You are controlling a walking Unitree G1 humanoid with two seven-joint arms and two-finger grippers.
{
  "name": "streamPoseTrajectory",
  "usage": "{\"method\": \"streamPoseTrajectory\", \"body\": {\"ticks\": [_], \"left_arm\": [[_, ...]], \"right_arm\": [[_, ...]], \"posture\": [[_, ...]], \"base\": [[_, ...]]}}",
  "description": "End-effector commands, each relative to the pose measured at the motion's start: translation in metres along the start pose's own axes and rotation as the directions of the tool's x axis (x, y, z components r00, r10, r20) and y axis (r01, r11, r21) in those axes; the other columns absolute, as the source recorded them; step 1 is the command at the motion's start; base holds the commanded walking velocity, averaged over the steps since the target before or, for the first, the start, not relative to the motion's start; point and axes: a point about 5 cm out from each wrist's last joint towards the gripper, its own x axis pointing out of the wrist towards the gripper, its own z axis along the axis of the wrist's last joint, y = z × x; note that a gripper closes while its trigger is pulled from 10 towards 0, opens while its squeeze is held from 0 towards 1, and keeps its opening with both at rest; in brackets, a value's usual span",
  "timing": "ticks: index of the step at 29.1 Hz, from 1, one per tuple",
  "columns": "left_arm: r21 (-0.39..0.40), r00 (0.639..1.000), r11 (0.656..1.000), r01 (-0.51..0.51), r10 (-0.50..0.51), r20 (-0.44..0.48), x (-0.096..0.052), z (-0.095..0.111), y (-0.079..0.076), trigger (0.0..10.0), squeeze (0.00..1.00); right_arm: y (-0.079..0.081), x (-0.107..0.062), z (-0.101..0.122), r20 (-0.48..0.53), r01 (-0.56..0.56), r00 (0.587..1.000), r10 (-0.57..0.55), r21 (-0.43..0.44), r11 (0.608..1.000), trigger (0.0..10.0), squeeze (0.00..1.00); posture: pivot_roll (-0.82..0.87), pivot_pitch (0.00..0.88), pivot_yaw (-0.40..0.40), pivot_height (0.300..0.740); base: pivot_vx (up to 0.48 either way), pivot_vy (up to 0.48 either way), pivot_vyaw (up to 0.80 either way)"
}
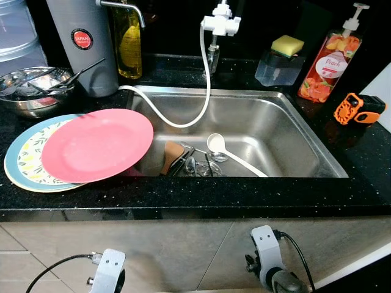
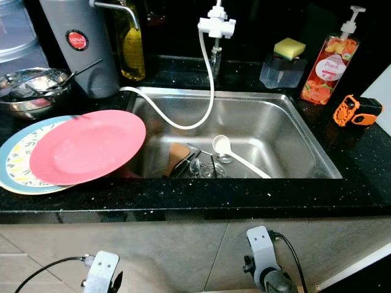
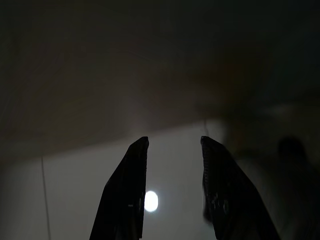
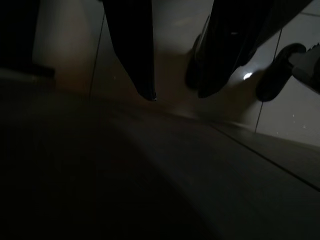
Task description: Kitchen organization
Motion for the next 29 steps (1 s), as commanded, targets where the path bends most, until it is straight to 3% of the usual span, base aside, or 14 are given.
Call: {"method": "streamPoseTrajectory", "body": {"ticks": [1,6,12,19,29], "left_arm": [[0.014,0.999,1.0,-0.01,0.011,-0.045,-0.003,-0.009,0.005,10.0,0.0],[0.023,0.993,1.0,-0.015,0.018,-0.114,-0.008,-0.023,0.007,10.0,0.0],[-0.009,0.99,0.999,-0.044,0.043,-0.133,-0.006,-0.023,0.014,10.0,0.0],[0.008,0.981,1.0,-0.03,0.031,-0.193,-0.005,-0.027,0.015,10.0,0.0],[0.023,0.968,0.999,-0.028,0.032,-0.25,-0.004,-0.031,0.017,10.0,0.0]], "right_arm": [[-0.004,-0.001,-0.006,-0.037,0.032,0.999,-0.031,0.035,0.999,10.0,0.0],[-0.021,-0.01,-0.027,-0.145,0.128,0.982,-0.118,0.066,0.99,10.0,0.0],[-0.03,-0.015,-0.035,-0.179,0.173,0.972,-0.153,0.102,0.98,10.0,0.0],[-0.034,-0.018,-0.042,-0.213,0.232,0.958,-0.194,0.17,0.958,10.0,0.0],[-0.025,-0.017,-0.045,-0.23,0.171,0.963,-0.142,0.112,0.979,10.0,0.0]], "posture": [[0.16,0.0,-0.095,0.74],[0.17,0.0,-0.082,0.74],[0.18,0.0,-0.086,0.74],[0.17,0.0,-0.077,0.74],[0.15,0.0,-0.056,0.74]], "base": [[0.0,0.0,0.0],[0.0,0.0,0.0],[0.0,0.0,0.0],[0.0,0.0,0.0],[0.0,0.0,0.0]]}}
